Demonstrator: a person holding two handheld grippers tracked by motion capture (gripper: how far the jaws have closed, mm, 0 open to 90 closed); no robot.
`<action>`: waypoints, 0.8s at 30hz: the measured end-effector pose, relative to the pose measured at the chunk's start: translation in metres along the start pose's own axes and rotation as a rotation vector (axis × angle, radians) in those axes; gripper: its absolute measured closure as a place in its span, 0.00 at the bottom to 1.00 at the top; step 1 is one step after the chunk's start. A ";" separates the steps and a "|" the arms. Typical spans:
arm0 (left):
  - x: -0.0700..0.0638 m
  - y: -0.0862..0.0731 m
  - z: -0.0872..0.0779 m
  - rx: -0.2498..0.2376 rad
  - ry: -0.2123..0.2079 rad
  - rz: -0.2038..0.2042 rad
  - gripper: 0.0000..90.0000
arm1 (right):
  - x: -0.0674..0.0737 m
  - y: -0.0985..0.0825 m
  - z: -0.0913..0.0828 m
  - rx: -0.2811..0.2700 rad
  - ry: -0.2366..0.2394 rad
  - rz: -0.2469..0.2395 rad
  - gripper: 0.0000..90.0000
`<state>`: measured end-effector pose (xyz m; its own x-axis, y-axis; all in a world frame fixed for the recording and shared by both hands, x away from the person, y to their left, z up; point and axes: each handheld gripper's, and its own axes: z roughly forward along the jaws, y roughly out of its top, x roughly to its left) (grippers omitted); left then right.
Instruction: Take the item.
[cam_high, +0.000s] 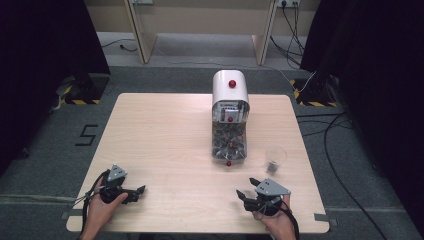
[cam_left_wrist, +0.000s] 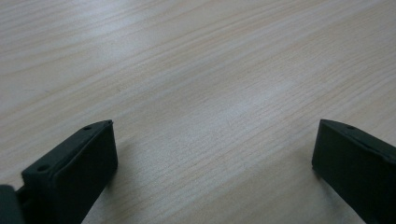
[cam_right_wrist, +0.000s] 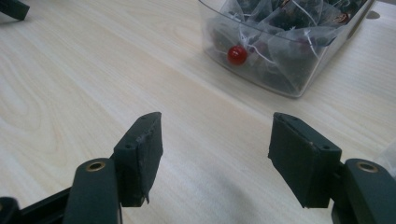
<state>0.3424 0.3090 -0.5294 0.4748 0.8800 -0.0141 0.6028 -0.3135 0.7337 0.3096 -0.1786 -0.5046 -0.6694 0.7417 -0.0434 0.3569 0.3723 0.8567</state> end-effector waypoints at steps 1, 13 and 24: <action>0.000 0.000 0.000 0.000 0.000 0.000 0.00 | 0.000 -0.001 -0.002 0.000 0.004 -0.001 0.39; 0.000 0.000 0.000 0.000 0.000 0.000 0.00 | 0.000 -0.012 -0.009 0.025 -0.005 0.011 0.36; 0.000 0.000 0.000 0.000 0.000 0.000 0.00 | -0.001 -0.023 -0.019 0.036 -0.023 0.025 0.36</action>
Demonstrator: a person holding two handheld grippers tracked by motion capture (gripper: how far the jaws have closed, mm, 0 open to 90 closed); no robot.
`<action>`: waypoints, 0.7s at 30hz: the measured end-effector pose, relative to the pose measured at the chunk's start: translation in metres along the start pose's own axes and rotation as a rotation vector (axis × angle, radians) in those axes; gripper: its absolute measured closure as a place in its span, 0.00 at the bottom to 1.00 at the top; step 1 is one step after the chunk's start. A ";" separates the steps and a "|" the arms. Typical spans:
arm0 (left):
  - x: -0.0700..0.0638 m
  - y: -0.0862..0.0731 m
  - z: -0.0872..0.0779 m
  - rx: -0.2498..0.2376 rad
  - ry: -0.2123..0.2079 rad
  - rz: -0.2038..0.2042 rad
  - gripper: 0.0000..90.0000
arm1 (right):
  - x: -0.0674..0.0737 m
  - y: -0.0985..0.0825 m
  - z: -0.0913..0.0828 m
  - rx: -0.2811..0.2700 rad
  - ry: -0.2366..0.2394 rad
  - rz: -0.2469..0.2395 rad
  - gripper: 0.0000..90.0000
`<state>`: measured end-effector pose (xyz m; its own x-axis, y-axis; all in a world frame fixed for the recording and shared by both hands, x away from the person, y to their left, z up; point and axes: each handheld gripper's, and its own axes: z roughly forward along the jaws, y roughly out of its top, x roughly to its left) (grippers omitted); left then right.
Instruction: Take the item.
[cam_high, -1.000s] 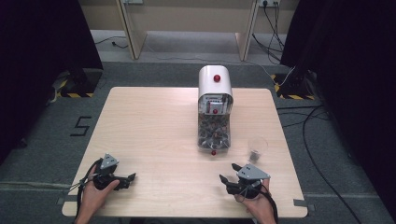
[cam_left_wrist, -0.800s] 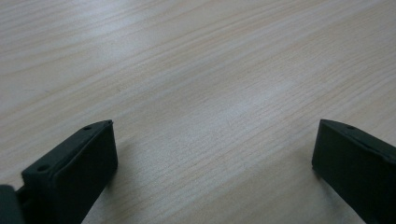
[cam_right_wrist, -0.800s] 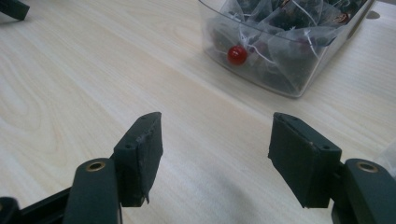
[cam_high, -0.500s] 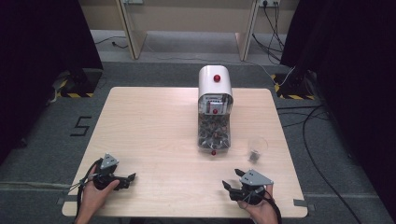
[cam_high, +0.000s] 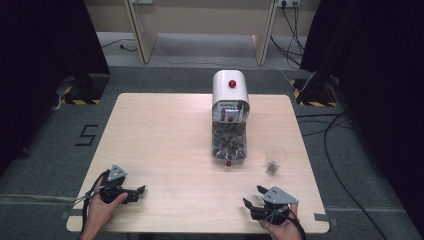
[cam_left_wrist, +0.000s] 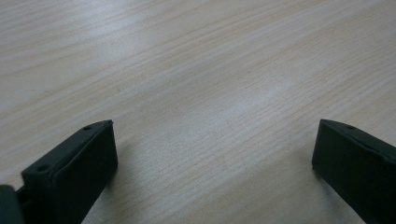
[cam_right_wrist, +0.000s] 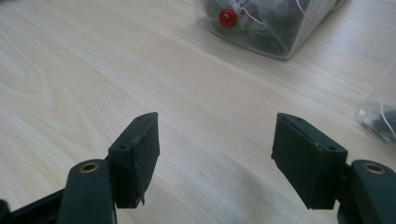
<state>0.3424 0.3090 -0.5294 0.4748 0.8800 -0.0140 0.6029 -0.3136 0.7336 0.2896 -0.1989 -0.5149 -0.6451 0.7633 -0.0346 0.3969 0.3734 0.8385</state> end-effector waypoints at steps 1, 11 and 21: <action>0.000 0.000 0.000 0.000 0.000 0.000 0.00 | -0.001 -0.001 -0.001 0.002 -0.002 0.005 0.36; 0.000 0.000 0.000 0.000 0.000 0.000 0.00 | -0.008 -0.015 -0.011 0.027 -0.033 0.040 0.34; 0.000 0.000 0.000 0.000 0.000 0.000 0.00 | -0.016 -0.031 -0.025 0.023 -0.071 0.086 0.32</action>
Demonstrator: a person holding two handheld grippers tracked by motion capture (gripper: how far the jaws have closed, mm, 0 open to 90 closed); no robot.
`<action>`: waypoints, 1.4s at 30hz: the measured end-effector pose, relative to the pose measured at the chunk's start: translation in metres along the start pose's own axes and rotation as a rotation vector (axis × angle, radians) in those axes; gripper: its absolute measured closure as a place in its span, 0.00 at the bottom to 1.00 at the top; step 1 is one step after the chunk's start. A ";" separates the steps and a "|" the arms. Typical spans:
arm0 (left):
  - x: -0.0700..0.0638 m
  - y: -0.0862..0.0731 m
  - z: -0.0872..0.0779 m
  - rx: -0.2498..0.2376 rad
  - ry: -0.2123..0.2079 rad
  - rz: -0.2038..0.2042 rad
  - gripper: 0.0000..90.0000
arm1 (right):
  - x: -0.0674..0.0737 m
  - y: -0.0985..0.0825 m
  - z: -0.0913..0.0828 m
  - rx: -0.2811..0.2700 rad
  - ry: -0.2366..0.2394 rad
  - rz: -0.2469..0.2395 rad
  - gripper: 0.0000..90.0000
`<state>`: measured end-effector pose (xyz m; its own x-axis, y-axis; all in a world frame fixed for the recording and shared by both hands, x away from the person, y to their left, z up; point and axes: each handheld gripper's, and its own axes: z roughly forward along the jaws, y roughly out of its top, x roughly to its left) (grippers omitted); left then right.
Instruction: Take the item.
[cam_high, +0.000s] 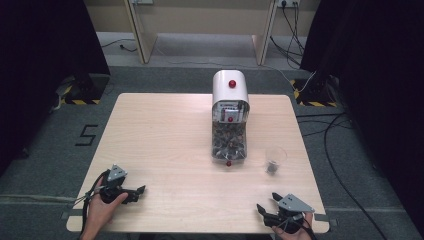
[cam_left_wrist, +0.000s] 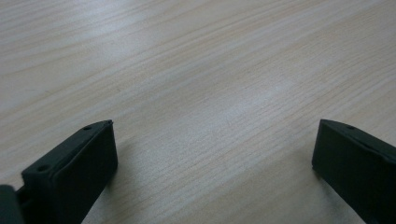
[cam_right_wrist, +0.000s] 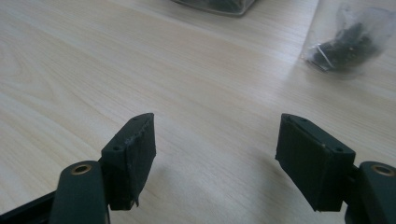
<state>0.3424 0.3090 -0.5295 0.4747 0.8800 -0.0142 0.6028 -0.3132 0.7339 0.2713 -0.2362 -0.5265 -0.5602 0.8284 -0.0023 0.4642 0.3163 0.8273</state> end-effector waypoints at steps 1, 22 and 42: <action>0.000 0.000 0.000 0.000 0.000 0.000 0.00 | -0.001 -0.001 -0.001 -0.002 -0.005 0.000 0.32; 0.000 0.000 0.000 0.000 0.000 0.000 0.00 | -0.012 -0.018 -0.019 0.004 -0.072 0.039 0.31; 0.000 0.000 0.000 0.000 0.000 0.000 0.00 | -0.016 -0.035 -0.033 0.001 -0.108 0.066 0.18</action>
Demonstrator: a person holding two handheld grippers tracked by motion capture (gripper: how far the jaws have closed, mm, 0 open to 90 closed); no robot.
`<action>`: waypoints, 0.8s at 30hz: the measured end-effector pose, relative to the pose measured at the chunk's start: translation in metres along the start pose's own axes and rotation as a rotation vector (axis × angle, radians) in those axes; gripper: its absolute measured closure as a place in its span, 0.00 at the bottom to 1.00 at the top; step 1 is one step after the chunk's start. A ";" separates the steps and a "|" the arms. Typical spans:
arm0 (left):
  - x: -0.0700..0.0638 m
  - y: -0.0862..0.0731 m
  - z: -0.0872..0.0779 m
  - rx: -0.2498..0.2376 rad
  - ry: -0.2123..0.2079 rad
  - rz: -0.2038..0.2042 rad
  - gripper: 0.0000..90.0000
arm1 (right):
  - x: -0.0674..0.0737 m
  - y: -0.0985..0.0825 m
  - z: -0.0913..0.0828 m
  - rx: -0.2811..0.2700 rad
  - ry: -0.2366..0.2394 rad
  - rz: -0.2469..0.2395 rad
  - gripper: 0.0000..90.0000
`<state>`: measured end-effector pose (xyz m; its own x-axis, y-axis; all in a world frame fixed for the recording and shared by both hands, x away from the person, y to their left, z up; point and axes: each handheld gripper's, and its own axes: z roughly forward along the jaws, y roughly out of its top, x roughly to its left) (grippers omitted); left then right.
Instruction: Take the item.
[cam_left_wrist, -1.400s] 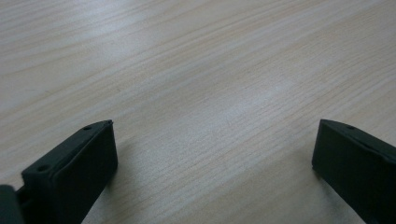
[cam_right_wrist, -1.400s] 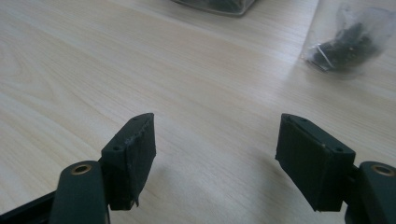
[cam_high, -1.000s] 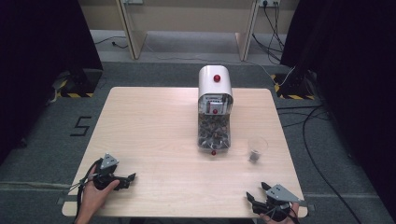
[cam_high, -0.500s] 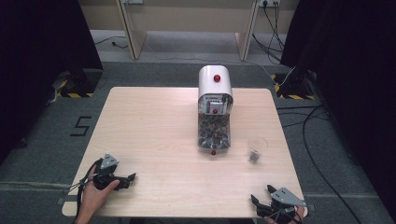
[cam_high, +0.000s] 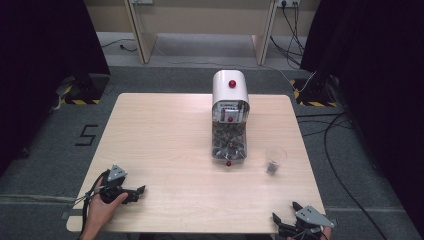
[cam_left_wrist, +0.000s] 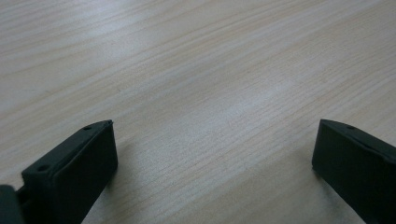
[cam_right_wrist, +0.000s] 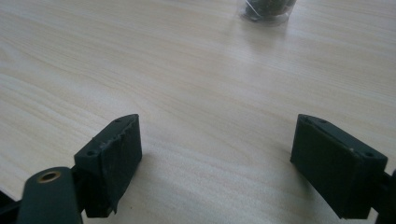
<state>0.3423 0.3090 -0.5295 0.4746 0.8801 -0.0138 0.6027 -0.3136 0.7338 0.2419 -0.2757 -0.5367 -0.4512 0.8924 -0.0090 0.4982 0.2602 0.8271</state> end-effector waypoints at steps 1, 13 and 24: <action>0.000 0.000 0.000 0.000 0.000 0.000 0.00 | 0.000 -0.001 -0.001 -0.003 0.001 0.003 0.18; 0.000 0.000 0.000 0.000 0.000 0.000 0.00 | 0.001 -0.009 -0.010 -0.016 -0.024 0.018 0.18; 0.000 0.000 0.000 0.000 0.000 0.000 0.00 | 0.001 -0.011 -0.012 -0.024 -0.023 0.021 0.18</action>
<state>0.3423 0.3090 -0.5294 0.4745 0.8801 -0.0140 0.6030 -0.3134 0.7336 0.2272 -0.2823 -0.5393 -0.4233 0.9060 -0.0042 0.4891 0.2324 0.8407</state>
